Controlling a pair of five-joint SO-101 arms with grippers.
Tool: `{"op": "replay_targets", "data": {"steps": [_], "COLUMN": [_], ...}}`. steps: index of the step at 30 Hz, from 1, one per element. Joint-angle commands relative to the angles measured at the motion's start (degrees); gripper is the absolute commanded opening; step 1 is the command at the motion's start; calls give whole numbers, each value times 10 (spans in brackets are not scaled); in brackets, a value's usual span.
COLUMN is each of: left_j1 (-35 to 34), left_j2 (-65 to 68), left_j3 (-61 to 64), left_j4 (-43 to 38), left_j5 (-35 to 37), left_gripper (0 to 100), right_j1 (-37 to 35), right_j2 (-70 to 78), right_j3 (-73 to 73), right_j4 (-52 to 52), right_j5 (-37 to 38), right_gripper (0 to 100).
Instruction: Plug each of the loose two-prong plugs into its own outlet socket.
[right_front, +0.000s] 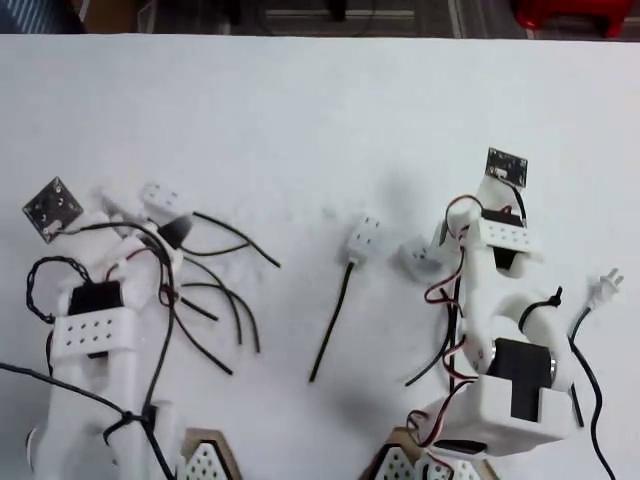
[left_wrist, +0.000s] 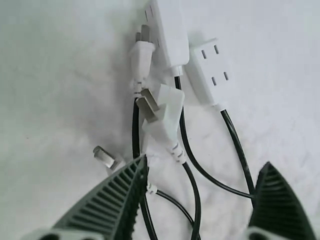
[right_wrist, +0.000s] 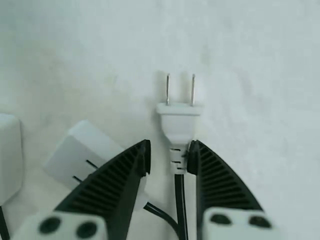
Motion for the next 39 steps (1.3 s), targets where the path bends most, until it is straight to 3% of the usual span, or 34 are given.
{"op": "replay_targets", "data": {"steps": [1,10,19,24,30,36,39], "left_j1": [-2,1,29,28,-1,-46,-53], "left_j2": [0,12,247,294,299,299,299], "left_j3": [-29,-116,-260,-280,-247,-185,-175], "left_j4": [-6,69,151,195,112,-37,-71], "left_j5": [-7,-22,-29,-29,-24,-2,-2], "left_gripper": [319,321,317,317,312,202,184], "right_j1": [-5,-5,-6,-6,-6,-6,-6], "right_j2": [-22,15,15,15,15,15,15], "right_j3": [-3,-22,-23,-24,-24,-24,-24], "right_j4": [-7,-7,-11,-12,-12,-12,-12], "right_j5": [2,2,2,2,2,2,2], "right_gripper": [131,131,131,131,131,131,131]}}
